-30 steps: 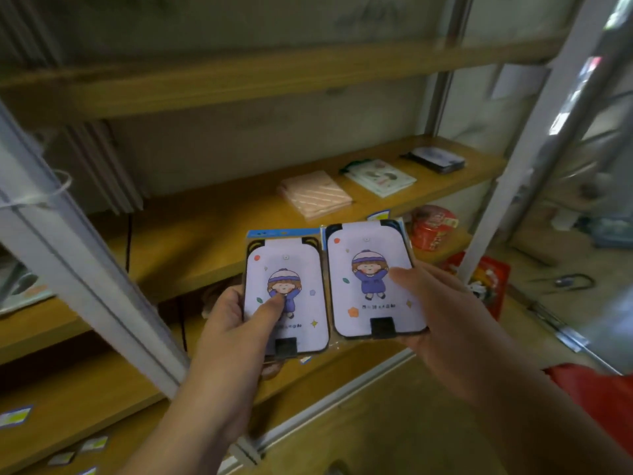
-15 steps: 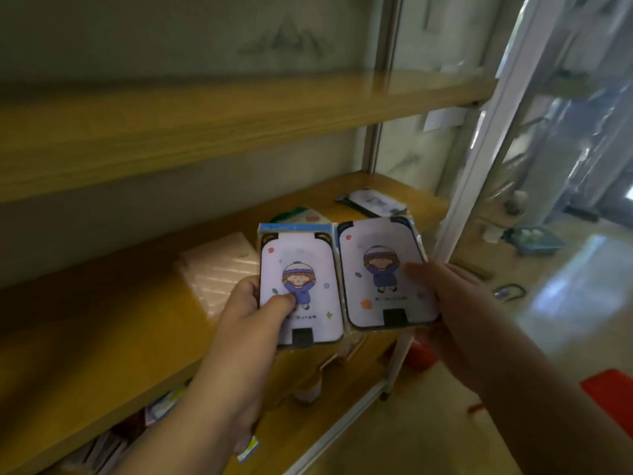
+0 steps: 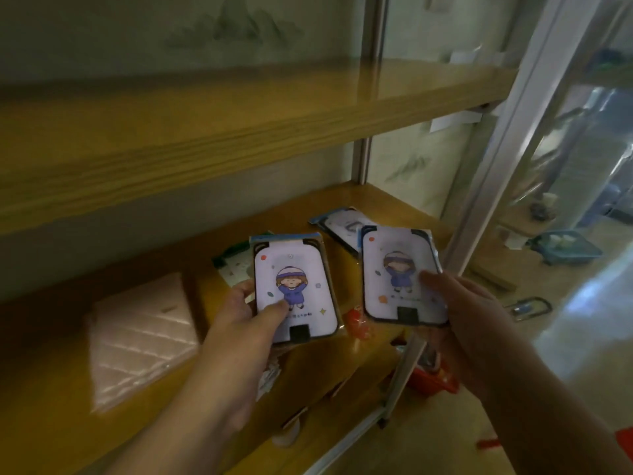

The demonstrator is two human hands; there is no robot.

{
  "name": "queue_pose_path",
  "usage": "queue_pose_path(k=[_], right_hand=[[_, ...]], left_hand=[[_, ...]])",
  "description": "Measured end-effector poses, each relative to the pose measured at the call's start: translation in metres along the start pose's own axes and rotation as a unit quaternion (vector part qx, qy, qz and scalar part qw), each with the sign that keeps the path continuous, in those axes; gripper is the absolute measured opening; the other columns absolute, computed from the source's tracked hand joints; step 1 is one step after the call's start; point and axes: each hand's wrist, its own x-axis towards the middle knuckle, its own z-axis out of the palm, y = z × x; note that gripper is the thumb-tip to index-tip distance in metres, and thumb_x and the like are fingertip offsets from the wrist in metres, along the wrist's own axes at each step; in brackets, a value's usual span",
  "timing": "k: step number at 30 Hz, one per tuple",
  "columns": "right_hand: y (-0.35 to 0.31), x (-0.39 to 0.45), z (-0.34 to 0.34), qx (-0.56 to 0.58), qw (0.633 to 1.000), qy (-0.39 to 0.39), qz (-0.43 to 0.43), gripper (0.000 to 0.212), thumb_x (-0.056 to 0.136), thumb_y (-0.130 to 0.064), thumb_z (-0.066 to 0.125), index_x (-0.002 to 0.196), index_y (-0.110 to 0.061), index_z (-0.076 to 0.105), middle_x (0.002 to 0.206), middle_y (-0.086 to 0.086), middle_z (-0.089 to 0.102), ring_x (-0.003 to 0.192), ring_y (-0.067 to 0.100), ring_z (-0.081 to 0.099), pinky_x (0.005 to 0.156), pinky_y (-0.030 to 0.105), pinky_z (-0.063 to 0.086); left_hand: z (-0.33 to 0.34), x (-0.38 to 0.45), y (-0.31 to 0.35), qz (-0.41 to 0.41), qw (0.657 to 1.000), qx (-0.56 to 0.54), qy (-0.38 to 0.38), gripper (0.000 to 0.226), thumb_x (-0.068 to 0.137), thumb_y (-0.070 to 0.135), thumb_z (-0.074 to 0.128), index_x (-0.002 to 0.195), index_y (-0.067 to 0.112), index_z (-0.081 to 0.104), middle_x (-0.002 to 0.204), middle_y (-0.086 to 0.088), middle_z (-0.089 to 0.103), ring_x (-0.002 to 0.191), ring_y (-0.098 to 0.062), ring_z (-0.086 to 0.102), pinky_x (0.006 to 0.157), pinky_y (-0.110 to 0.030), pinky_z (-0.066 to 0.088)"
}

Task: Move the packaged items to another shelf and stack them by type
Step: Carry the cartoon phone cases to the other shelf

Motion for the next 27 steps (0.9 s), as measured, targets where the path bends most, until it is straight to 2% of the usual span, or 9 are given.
queue_pose_path(k=[3,8,11,14,16,18,22,25,27], right_hand=[[-0.015,0.038,-0.018,-0.036,0.999,0.01,0.009,0.042,0.077,-0.03,0.072,0.118,-0.019,0.067,0.098,0.009,0.079,0.087,0.026,0.077,0.062,0.034,0.061],[-0.044,0.096,-0.047,-0.071,0.997,-0.02,0.012,0.021,0.095,-0.022,0.063,0.114,-0.02,0.07,0.098,0.005,0.08,0.086,0.023,0.077,0.064,0.035,0.061],[-0.056,0.122,-0.061,-0.084,0.996,-0.04,0.018,0.018,0.096,-0.02,0.061,0.112,-0.021,0.07,0.096,0.004,0.08,0.086,0.022,0.077,0.073,0.041,0.059],[-0.061,0.142,-0.073,-0.095,0.994,-0.055,0.026,0.023,0.096,-0.019,0.062,0.118,-0.019,0.069,0.101,0.006,0.08,0.092,0.025,0.076,0.086,0.05,0.058],[-0.063,0.151,-0.079,-0.107,0.991,-0.068,0.032,0.024,0.096,-0.021,0.062,0.118,-0.019,0.07,0.102,0.006,0.079,0.094,0.025,0.076,0.09,0.052,0.057],[-0.063,0.158,-0.086,-0.121,0.988,-0.087,0.038,0.019,0.096,-0.023,0.063,0.113,-0.022,0.072,0.1,0.005,0.08,0.093,0.024,0.076,0.089,0.052,0.057],[-0.065,0.17,-0.091,-0.129,0.984,-0.114,0.043,0.02,0.095,-0.021,0.063,0.114,-0.023,0.07,0.097,0.003,0.08,0.088,0.021,0.077,0.081,0.048,0.06],[-0.066,0.178,-0.089,-0.131,0.982,-0.129,0.043,0.021,0.095,-0.02,0.064,0.116,-0.022,0.069,0.095,0.002,0.08,0.086,0.02,0.077,0.072,0.041,0.062],[-0.066,0.184,-0.085,-0.129,0.981,-0.138,0.048,0.023,0.095,-0.02,0.064,0.117,-0.022,0.068,0.095,0.003,0.08,0.085,0.019,0.077,0.068,0.037,0.063]], left_hand=[[0.034,0.024,0.001,0.01,1.0,-0.004,0.029,0.035,0.097,0.009,0.06,0.127,0.028,0.054,0.114,-0.003,0.076,0.1,-0.022,0.074,0.095,-0.049,0.055],[0.101,0.08,-0.001,0.037,0.997,0.017,0.071,0.036,0.099,0.016,0.057,0.133,0.029,0.052,0.123,0.003,0.069,0.111,-0.02,0.066,0.097,-0.045,0.053],[0.131,0.115,-0.003,0.079,0.984,0.087,0.13,0.024,0.102,0.025,0.053,0.125,0.028,0.051,0.113,0.01,0.063,0.098,-0.005,0.058,0.071,-0.023,0.046],[0.151,0.142,-0.003,0.098,0.972,0.144,0.159,0.018,0.102,0.018,0.047,0.117,0.025,0.055,0.106,0.008,0.063,0.089,-0.004,0.057,0.063,-0.021,0.04],[0.158,0.155,-0.006,0.08,0.964,0.185,0.172,0.023,0.102,0.017,0.044,0.119,0.022,0.058,0.113,-0.001,0.065,0.093,-0.013,0.06,0.068,-0.026,0.047],[0.161,0.162,-0.009,0.048,0.953,0.236,0.185,0.025,0.103,0.022,0.043,0.125,0.02,0.056,0.127,-0.006,0.059,0.101,-0.021,0.059,0.084,-0.037,0.052],[0.171,0.165,-0.012,0.014,0.92,0.331,0.208,0.036,0.105,0.031,0.042,0.138,0.017,0.046,0.148,-0.01,0.038,0.101,-0.019,0.045,0.079,-0.033,0.036],[0.176,0.16,-0.014,0.007,0.908,0.361,0.213,0.042,0.104,0.038,0.041,0.143,0.022,0.041,0.152,-0.007,0.033,0.126,-0.028,0.043,0.084,-0.033,0.031],[0.175,0.155,-0.015,0.016,0.904,0.375,0.206,0.042,0.104,0.041,0.04,0.143,0.025,0.042,0.151,-0.005,0.034,0.133,-0.026,0.038,0.088,-0.032,0.028]])
